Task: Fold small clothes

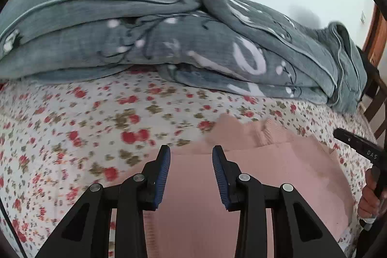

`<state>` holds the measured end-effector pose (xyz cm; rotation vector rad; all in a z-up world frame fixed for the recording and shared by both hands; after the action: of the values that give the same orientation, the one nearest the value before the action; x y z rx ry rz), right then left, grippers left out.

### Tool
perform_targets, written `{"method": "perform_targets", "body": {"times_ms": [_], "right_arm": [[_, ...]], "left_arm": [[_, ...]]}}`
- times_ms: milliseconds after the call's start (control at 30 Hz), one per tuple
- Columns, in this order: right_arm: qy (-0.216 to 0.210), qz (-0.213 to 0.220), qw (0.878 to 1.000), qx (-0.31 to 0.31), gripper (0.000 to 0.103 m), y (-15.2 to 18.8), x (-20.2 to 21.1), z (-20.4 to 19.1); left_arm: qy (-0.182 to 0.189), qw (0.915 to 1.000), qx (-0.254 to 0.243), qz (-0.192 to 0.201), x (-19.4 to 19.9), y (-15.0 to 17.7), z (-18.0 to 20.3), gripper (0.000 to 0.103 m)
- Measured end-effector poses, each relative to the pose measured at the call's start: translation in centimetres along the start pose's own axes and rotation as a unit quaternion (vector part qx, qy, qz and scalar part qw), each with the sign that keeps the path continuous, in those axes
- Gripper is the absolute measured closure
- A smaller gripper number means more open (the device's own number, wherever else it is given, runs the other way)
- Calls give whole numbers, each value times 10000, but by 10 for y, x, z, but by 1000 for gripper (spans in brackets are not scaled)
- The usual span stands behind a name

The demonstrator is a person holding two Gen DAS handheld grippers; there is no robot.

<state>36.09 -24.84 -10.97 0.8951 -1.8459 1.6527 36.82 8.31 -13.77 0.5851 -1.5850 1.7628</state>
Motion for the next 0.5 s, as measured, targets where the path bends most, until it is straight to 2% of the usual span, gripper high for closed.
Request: {"method": "perform_targets", "body": {"times_ms": [100, 200, 233, 300, 333, 400, 500], "right_arm": [[-231, -87, 9993, 287, 70, 3, -15, -25], [58, -280, 9986, 449, 70, 17, -45, -30], [175, -405, 9982, 395, 70, 21, -55, -25], [51, -634, 9980, 53, 77, 25, -69, -10], [-56, -503, 9986, -129, 80, 23, -66, -4], [4, -439, 9987, -249, 85, 26, -67, 4], [96, -422, 9989, -186, 86, 27, -69, 0]], "left_arm": [[-278, 9993, -186, -177, -23, 11, 10, 69], [-539, 9971, -172, -500, -47, 23, 4, 69], [-479, 9975, -117, -512, -50, 26, 1, 69], [-247, 9989, 52, -401, -50, 27, -5, 68], [-225, 9989, 76, -393, -50, 26, -6, 67], [-256, 9990, 30, -352, -52, 28, -4, 67], [-321, 9989, -31, -333, -53, 28, -1, 66]]}}
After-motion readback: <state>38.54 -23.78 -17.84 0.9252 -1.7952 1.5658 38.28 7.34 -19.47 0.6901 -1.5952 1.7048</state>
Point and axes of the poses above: each gripper's, at about its wrist camera, not at the fingertips, and x roughly against the way its jaws point, z to its right, y to its underside, the point moved 2 cm from there along -x, roughly the way its jaws point, and after that the axes turned 1 degree about -y, right-handed, at the moved point
